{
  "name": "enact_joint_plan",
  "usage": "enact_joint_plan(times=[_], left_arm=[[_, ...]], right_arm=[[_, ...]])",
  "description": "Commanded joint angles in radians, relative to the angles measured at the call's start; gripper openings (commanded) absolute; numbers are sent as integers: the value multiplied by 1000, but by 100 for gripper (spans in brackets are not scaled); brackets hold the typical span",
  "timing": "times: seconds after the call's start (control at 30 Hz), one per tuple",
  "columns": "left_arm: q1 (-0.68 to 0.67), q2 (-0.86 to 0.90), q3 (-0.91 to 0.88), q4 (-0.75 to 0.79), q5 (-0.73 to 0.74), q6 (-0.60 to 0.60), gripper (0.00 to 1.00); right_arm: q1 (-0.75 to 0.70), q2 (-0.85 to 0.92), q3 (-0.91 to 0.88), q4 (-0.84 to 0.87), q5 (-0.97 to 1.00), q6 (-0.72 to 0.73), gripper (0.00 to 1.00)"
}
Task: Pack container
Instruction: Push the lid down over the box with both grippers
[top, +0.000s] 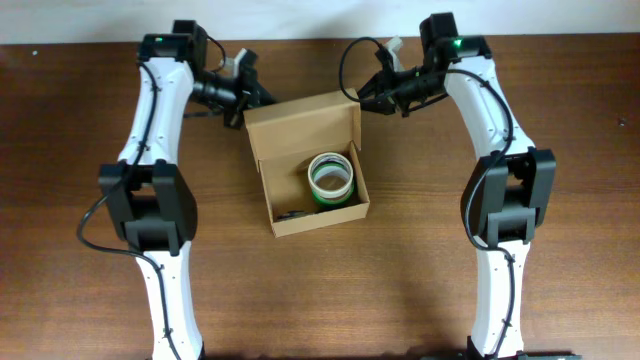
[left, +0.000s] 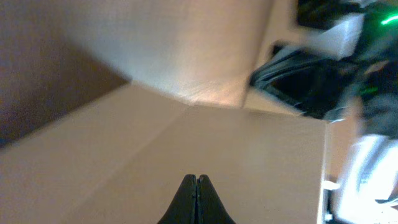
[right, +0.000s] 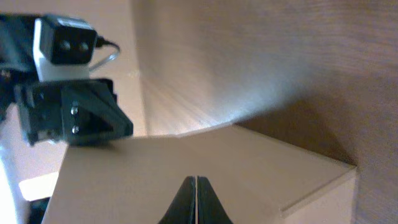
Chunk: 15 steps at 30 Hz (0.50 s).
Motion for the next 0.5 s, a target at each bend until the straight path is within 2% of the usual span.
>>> enact_joint_plan(times=[0.0,0.3,0.4,0.47], left_arm=[[-37,-60,8,-57,-91,108,2],[-92,-132,8,-222,-295,138,2],[-107,-161,5,-222,-325,149,2],[-128,-192,5,-222,-425,148,2]], right_arm=[[21,-57,90,-82,124,-124,4],[64,-80,238,-304,300,-180,4],[78,-101,248,-335,377,-180,4],[92,-123,248,-367,452,-179,4]])
